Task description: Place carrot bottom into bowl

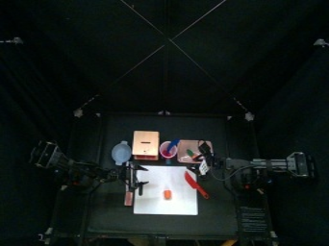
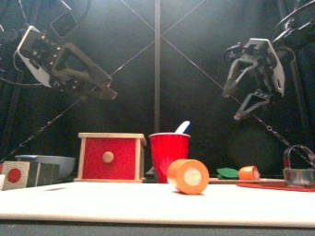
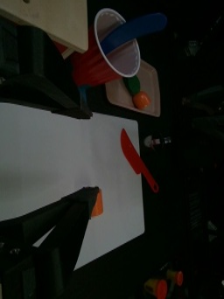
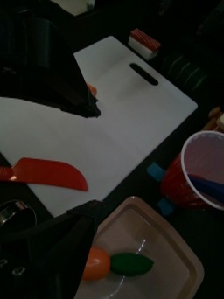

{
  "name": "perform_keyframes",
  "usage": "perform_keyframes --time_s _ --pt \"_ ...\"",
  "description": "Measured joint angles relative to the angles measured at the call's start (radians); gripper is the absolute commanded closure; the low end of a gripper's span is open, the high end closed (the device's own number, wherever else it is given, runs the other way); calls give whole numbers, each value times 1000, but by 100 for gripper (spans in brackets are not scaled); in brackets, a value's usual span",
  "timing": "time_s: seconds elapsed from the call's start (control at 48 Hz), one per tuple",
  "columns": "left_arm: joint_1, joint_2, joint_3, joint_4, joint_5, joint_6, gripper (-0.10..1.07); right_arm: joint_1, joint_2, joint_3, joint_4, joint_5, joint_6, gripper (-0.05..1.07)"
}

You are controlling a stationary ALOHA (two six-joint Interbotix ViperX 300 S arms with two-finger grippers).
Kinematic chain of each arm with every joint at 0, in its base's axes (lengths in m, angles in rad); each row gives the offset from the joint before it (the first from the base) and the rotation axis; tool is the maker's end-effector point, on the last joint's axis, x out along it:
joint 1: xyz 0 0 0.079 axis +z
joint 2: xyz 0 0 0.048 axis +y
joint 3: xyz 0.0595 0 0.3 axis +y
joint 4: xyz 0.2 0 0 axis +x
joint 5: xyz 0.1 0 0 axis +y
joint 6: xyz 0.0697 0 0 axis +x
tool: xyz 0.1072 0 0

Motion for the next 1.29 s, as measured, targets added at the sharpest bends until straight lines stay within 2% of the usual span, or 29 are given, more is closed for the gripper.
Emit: perform_keyframes --time_s 0.188,0.312,0.396,0.521,0.646,0.729,0.792,1.104,1.292 --pt "0 12 -6 -5 0 -3 2 0 6 3 0 -2 0 -1" --pt "-2 46 -40 -18 2 -12 2 0 5 2 0 -2 0 -1" --pt "-8 78 -78 -60 15 -21 2 0 6 3 2 -3 0 -1" --pt "-26 147 -183 -232 91 -86 2 0 6 3 5 -3 0 -1" --pt "-28 230 -314 -557 233 -140 2 -2 6 9 8 -3 0 -1" --pt "-28 268 -370 -752 305 -141 2 0 6 14 11 -3 0 -1" --pt "-29 288 -402 -856 330 -135 2 -2 8 17 18 -3 0 -1" --pt "-29 331 -485 -1062 397 -181 2 3 15 20 55 -3 0 -1" --pt "-28 413 -526 -1207 469 -207 2 5 25 37 49 -5 -3 -1"
